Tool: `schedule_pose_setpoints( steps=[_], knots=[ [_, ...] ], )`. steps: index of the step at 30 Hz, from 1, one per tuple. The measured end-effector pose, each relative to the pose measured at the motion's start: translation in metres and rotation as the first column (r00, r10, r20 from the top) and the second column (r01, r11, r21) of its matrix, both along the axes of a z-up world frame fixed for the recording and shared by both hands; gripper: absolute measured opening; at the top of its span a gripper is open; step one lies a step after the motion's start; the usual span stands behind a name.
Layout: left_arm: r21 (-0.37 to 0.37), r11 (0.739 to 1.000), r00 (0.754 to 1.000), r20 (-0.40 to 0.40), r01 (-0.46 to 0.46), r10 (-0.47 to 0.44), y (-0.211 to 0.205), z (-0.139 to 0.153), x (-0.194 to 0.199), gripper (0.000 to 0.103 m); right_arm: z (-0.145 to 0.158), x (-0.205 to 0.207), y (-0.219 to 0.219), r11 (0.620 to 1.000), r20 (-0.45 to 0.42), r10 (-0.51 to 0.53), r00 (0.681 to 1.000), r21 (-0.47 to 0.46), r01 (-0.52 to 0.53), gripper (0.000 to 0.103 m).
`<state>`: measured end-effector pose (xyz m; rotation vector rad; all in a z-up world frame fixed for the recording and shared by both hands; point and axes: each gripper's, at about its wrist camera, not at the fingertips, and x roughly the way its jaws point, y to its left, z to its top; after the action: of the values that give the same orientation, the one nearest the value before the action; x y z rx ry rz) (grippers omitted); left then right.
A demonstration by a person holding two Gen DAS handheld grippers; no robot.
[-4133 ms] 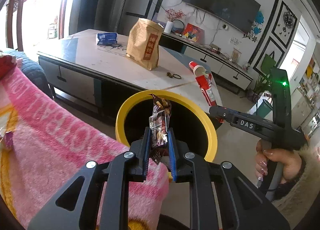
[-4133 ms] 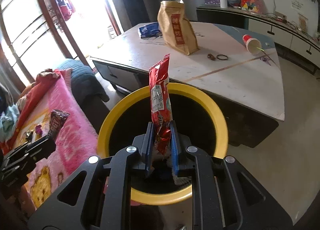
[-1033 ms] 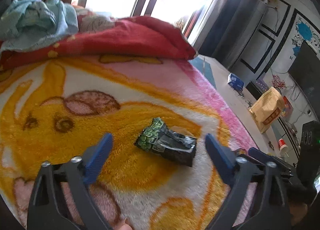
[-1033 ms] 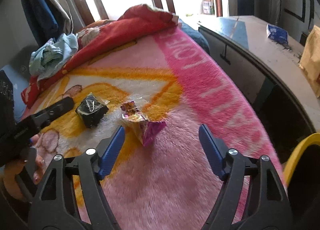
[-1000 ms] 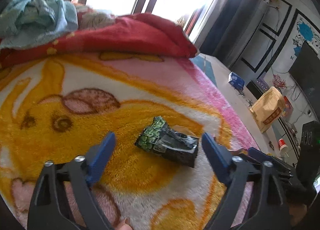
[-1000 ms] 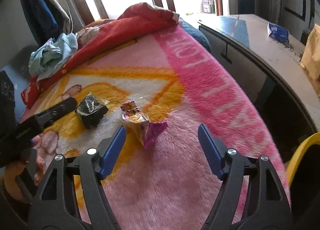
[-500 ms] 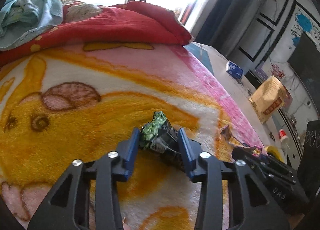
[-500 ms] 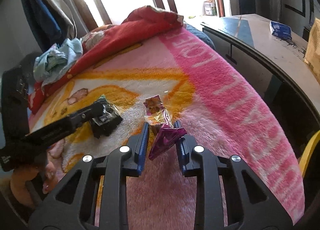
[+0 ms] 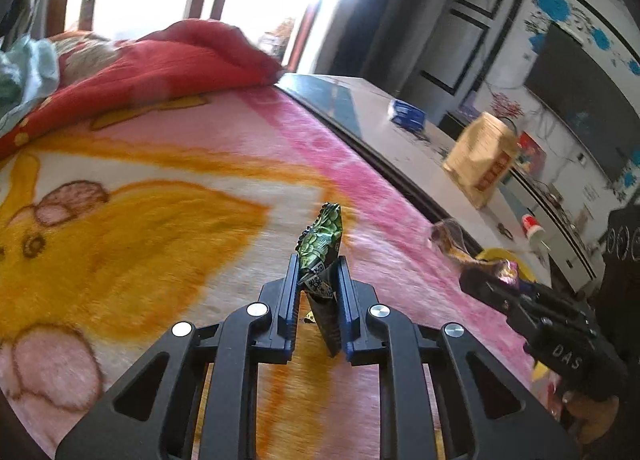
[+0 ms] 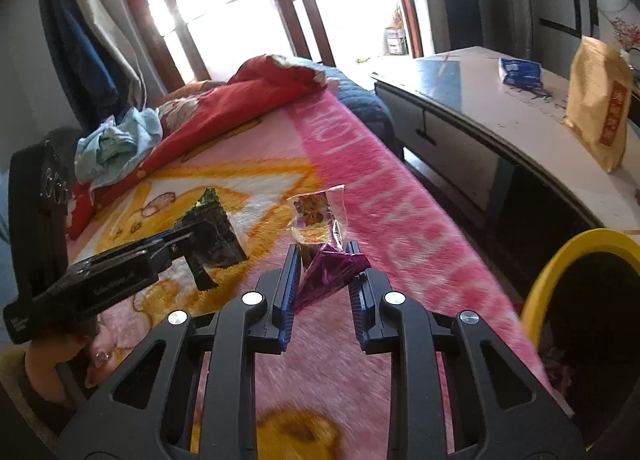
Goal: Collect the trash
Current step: 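Lift both wrappers and carry them over the bin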
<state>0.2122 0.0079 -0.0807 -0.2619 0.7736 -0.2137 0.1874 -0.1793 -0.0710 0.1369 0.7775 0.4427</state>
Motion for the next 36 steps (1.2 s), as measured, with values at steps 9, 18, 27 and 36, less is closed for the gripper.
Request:
schedule_pose_setpoints(
  steps=[9, 18, 27, 36],
  knots=[
    [-0.003, 0.994, 0.993, 0.048, 0.109, -0.109, -0.048, 0.020, -0.013, 0.016, 0.015, -0.016, -0.037, 0.998, 0.038, -0.063, 0.997, 0.010, 0.062, 0.017],
    [0.013, 0.978, 0.975, 0.082, 0.208, -0.208, -0.092, 0.034, -0.021, 0.016, 0.021, -0.028, -0.083, 0.987, 0.042, -0.158, 0.987, 0.016, 0.157, 0.017],
    [0.023, 0.957, 0.951, 0.108, 0.290, -0.291, -0.129, 0.043, -0.025, 0.016, 0.024, -0.042, -0.133, 0.962, 0.038, -0.272, 0.962, 0.013, 0.272, 0.017],
    [0.042, 0.929, 0.921, 0.123, 0.368, -0.370, -0.164, 0.046, -0.032, 0.016, 0.020, -0.058, -0.175, 0.930, 0.033, -0.367, 0.930, -0.014, 0.368, 0.017]
  ],
)
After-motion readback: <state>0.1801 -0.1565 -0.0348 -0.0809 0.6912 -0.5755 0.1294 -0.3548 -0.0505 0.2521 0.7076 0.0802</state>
